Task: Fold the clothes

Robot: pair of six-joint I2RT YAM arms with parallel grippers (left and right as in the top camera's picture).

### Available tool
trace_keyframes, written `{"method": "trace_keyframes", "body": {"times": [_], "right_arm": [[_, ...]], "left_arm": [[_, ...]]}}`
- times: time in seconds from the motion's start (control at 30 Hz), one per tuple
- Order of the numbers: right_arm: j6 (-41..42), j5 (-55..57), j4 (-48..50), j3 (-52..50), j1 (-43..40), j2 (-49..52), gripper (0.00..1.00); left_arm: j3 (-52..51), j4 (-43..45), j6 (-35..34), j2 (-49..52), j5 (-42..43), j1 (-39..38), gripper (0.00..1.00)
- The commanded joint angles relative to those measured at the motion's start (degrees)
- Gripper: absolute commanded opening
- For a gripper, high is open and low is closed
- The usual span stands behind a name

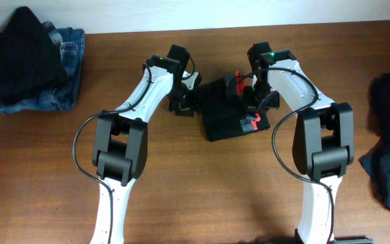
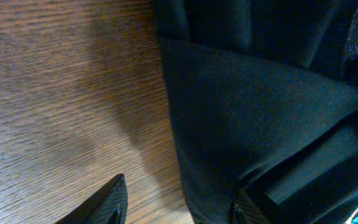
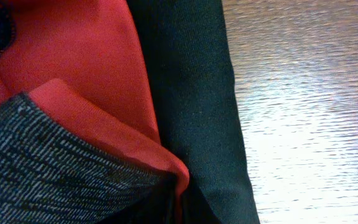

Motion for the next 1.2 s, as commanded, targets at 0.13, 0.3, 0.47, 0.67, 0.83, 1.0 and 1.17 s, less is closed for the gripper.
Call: {"method": "trace_keyframes", "body": {"times": [0.13,0.3,0.47,0.67,0.83,1.0,1.17], "right_arm": [[0.4,8.1,0.2,-0.5,-0.9,1.8,0.05],[3.7,10.1,0.4,-0.5,-0.9,1.8,0.05],[3.8,10.0,0.6,-0.5,-0.9,1.8,0.06],[3.8,6.7,0.8,-0.5,-0.9,1.8,0.08],[3.8,5.9,0.9,-0.5,-0.9,1.8,0.08],[3.8,5.9,0.9,-0.5,-0.9,1.8,0.08],[3.8,5.9,0.9,-0.5,-0.9,1.8,0.09]], "left_arm": [[-0.2,-0.1,1.0,0.5,-1.2,0.5,0.64],[-0.2,-0.1,1.0,0.5,-1.2,0.5,0.78],[-0.2,-0.1,1.0,0.5,-0.5,0.5,0.8],[-0.2,1.5,1.8,0.8,6.8,0.5,0.81],[-0.4,3.6,1.7,1.9,11.5,0.5,0.81],[-0.4,5.9,1.7,4.6,18.5,0.5,0.81],[-0.4,6.8,1.2,8.0,23.1,0.4,0.81]]}}
